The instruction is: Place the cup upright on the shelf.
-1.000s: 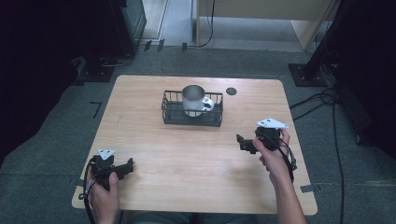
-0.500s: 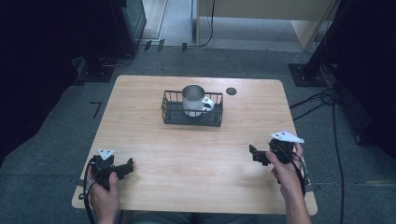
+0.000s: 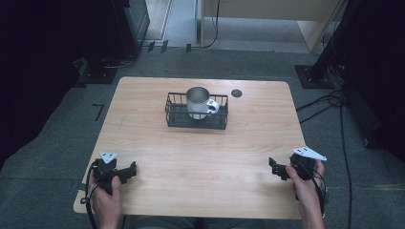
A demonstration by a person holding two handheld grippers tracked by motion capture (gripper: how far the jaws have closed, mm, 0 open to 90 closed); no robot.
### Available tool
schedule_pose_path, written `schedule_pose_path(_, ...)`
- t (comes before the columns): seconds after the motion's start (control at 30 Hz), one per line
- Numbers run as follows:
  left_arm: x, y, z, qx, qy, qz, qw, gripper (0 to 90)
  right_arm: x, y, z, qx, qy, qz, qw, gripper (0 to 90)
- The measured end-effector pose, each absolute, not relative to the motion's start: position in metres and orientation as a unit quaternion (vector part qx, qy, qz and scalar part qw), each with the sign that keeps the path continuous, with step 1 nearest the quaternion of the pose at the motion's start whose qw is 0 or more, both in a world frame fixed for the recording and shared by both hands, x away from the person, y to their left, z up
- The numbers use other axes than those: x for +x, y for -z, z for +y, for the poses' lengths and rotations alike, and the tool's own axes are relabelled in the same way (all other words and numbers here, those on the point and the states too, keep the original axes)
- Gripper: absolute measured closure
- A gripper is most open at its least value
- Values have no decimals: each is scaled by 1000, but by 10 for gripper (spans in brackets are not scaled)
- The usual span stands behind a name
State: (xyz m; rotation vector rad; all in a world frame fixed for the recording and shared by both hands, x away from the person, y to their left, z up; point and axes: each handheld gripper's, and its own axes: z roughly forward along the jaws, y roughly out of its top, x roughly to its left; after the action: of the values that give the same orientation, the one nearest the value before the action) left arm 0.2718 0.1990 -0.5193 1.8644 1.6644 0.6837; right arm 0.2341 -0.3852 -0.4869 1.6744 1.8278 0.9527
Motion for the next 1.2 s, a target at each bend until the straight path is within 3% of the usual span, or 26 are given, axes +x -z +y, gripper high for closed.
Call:
schedule_pose_path(0.8,272,519,199,692,-254,618,272,0,187,526,-424,661,-306,637,253,5)
schedule_pose_path(1.2,272,519,199,693,-254,618,272,0,183,530,-420,643,-290,660,259,0)
